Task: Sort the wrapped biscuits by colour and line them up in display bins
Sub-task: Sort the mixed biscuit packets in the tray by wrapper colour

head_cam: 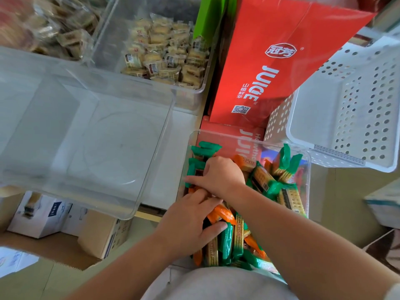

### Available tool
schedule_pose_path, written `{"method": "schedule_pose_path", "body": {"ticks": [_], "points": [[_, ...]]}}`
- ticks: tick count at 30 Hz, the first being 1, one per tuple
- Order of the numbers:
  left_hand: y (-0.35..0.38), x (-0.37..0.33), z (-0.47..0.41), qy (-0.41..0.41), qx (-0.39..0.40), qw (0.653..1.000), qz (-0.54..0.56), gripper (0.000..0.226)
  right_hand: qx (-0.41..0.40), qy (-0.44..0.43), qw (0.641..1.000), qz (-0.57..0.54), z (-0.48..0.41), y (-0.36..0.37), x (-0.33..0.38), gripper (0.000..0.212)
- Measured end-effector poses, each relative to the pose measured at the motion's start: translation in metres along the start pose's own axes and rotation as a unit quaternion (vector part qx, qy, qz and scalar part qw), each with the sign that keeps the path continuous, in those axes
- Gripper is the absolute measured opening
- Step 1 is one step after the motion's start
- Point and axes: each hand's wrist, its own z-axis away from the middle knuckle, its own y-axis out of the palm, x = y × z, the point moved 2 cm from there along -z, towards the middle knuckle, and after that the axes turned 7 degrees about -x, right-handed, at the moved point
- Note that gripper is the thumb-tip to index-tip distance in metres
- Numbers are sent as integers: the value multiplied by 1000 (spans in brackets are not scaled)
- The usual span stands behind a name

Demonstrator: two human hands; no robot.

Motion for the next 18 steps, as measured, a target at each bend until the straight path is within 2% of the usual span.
{"method": "schedule_pose_path", "body": {"ticks": [2, 5, 7, 12, 16, 18], "points": [[0, 1, 0, 2, -1, 1000, -2, 60, -3, 19, 1000, 24, -4, 2, 1, 63], [3, 3, 2, 0, 3, 1000, -2, 57, -16, 32, 999, 21, -6, 4, 2, 53], [6, 4, 4, -4, 4, 1000, -4, 57, -21, 38, 999, 1, -6, 6, 2, 42], [9, 2, 9, -3, 3, 1000, -27, 62, -21, 49, 997, -61, -2, 11, -7, 31], [16, 0, 12, 1, -1, 999, -54, 57, -21, 58, 998, -16, 1, 16, -2, 54], [16, 0, 11, 2, 5, 998, -62, 57, -7, 60, 998, -23, -2, 16, 1, 48]]}}
